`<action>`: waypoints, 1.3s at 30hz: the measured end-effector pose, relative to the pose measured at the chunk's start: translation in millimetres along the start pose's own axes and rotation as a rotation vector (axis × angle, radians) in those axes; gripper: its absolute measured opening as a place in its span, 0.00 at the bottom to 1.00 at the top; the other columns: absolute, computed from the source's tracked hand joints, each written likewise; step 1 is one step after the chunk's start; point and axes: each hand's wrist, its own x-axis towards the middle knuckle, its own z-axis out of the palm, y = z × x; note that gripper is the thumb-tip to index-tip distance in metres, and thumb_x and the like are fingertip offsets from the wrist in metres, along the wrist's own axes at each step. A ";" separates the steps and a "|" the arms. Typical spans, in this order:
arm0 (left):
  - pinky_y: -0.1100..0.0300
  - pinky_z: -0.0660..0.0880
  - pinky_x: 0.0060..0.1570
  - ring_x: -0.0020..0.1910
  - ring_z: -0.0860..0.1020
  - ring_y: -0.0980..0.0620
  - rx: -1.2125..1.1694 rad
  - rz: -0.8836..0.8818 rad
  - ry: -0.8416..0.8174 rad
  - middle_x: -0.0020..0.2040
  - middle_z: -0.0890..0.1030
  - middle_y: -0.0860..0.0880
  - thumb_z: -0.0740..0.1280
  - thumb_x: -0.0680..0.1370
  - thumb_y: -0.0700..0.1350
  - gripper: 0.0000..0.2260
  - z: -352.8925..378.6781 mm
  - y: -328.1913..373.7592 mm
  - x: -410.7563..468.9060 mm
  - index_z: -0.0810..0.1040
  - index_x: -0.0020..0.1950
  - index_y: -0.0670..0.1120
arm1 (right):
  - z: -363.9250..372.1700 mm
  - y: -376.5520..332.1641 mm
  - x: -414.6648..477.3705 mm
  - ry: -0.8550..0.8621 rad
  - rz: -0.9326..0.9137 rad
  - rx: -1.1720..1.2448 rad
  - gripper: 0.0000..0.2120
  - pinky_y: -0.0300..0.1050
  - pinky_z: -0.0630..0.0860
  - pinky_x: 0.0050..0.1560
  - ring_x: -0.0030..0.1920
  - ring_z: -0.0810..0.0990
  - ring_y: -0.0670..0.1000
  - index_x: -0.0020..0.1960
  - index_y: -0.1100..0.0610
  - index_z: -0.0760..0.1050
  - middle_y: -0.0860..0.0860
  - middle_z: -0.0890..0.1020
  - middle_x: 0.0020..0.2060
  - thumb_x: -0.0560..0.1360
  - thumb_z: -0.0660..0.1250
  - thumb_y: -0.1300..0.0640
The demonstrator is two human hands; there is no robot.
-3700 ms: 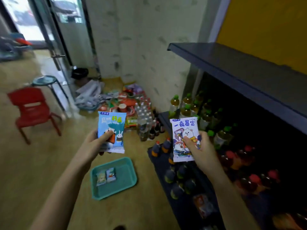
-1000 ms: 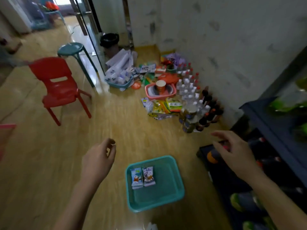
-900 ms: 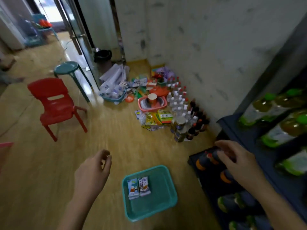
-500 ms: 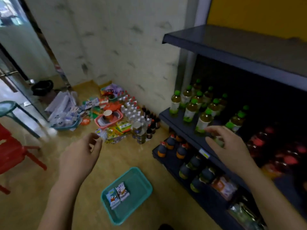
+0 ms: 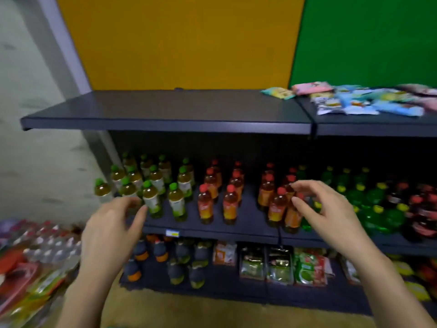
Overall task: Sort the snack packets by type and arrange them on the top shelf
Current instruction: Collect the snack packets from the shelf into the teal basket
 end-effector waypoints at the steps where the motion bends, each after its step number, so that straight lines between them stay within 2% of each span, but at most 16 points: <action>1: 0.50 0.74 0.40 0.46 0.80 0.40 -0.021 0.033 0.001 0.45 0.82 0.42 0.68 0.75 0.45 0.08 12.1 20.9 4.0 0.80 0.49 0.42 | -13.2 16.9 -0.2 0.020 0.010 -0.018 0.12 0.47 0.75 0.53 0.54 0.77 0.47 0.57 0.49 0.75 0.43 0.77 0.51 0.75 0.65 0.53; 5: 0.52 0.74 0.40 0.47 0.79 0.43 -0.135 0.062 -0.041 0.45 0.82 0.45 0.68 0.75 0.47 0.08 58.6 96.2 13.0 0.79 0.50 0.44 | -57.7 76.2 7.9 0.019 0.067 -0.077 0.12 0.44 0.74 0.50 0.55 0.76 0.46 0.58 0.49 0.74 0.43 0.77 0.52 0.75 0.65 0.52; 11: 0.52 0.75 0.42 0.46 0.79 0.45 -0.201 0.124 0.022 0.44 0.82 0.48 0.68 0.75 0.46 0.07 108.3 189.1 40.4 0.80 0.50 0.44 | -94.8 141.6 55.7 0.055 0.002 -0.083 0.10 0.46 0.74 0.51 0.51 0.78 0.47 0.55 0.51 0.77 0.44 0.78 0.47 0.74 0.67 0.55; 15: 0.53 0.73 0.46 0.49 0.78 0.46 -0.201 0.156 0.045 0.47 0.82 0.48 0.67 0.75 0.48 0.09 120.4 223.6 74.9 0.79 0.52 0.45 | -104.2 165.0 103.7 0.097 0.011 -0.031 0.09 0.48 0.76 0.51 0.49 0.79 0.48 0.52 0.51 0.77 0.47 0.80 0.47 0.73 0.68 0.57; 20: 0.53 0.73 0.46 0.51 0.77 0.47 -0.192 0.177 0.091 0.47 0.81 0.49 0.65 0.76 0.50 0.09 129.6 248.6 137.9 0.79 0.52 0.46 | -110.9 173.8 169.5 0.113 0.003 -0.003 0.09 0.47 0.75 0.53 0.49 0.79 0.48 0.53 0.53 0.77 0.47 0.80 0.47 0.74 0.67 0.57; 23: 0.52 0.75 0.47 0.51 0.77 0.47 -0.218 0.184 0.010 0.48 0.81 0.49 0.65 0.76 0.52 0.10 144.3 260.1 189.4 0.78 0.51 0.48 | -110.7 174.3 216.0 0.114 -0.011 0.000 0.07 0.49 0.75 0.54 0.48 0.78 0.47 0.52 0.52 0.77 0.46 0.80 0.46 0.74 0.66 0.56; 26: 0.53 0.75 0.49 0.50 0.78 0.47 -0.290 0.163 -0.140 0.46 0.81 0.50 0.66 0.76 0.52 0.09 166.3 269.9 240.9 0.79 0.51 0.48 | -108.3 174.8 265.2 0.082 -0.019 -0.043 0.08 0.51 0.75 0.55 0.51 0.79 0.51 0.53 0.53 0.77 0.46 0.79 0.46 0.75 0.65 0.55; 28: 0.54 0.73 0.51 0.52 0.77 0.48 -0.299 0.152 -0.240 0.46 0.79 0.51 0.66 0.76 0.52 0.10 181.9 277.3 272.5 0.78 0.53 0.48 | -105.2 175.1 297.8 0.052 -0.020 -0.079 0.09 0.48 0.74 0.54 0.53 0.79 0.51 0.54 0.54 0.77 0.49 0.81 0.50 0.75 0.65 0.55; 32: 0.54 0.72 0.55 0.58 0.75 0.46 -0.228 0.126 -0.357 0.56 0.79 0.48 0.64 0.77 0.54 0.17 213.4 291.1 332.9 0.74 0.60 0.45 | -101.0 175.7 356.5 0.001 -0.040 -0.198 0.11 0.42 0.69 0.51 0.54 0.78 0.52 0.57 0.56 0.76 0.53 0.80 0.55 0.75 0.65 0.55; 36: 0.52 0.71 0.55 0.62 0.72 0.42 -0.106 0.096 -0.454 0.64 0.74 0.42 0.60 0.77 0.60 0.26 241.2 309.1 378.6 0.68 0.67 0.42 | -99.3 176.9 402.7 -0.092 -0.047 -0.254 0.16 0.43 0.69 0.56 0.57 0.76 0.53 0.61 0.59 0.74 0.54 0.78 0.58 0.76 0.65 0.55; 39: 0.49 0.69 0.61 0.67 0.68 0.40 -0.076 0.033 -0.518 0.70 0.67 0.39 0.59 0.74 0.66 0.35 260.3 322.5 401.6 0.62 0.71 0.42 | -95.2 185.6 431.9 -0.219 -0.050 -0.300 0.21 0.42 0.66 0.60 0.62 0.72 0.54 0.66 0.59 0.70 0.56 0.74 0.63 0.75 0.66 0.54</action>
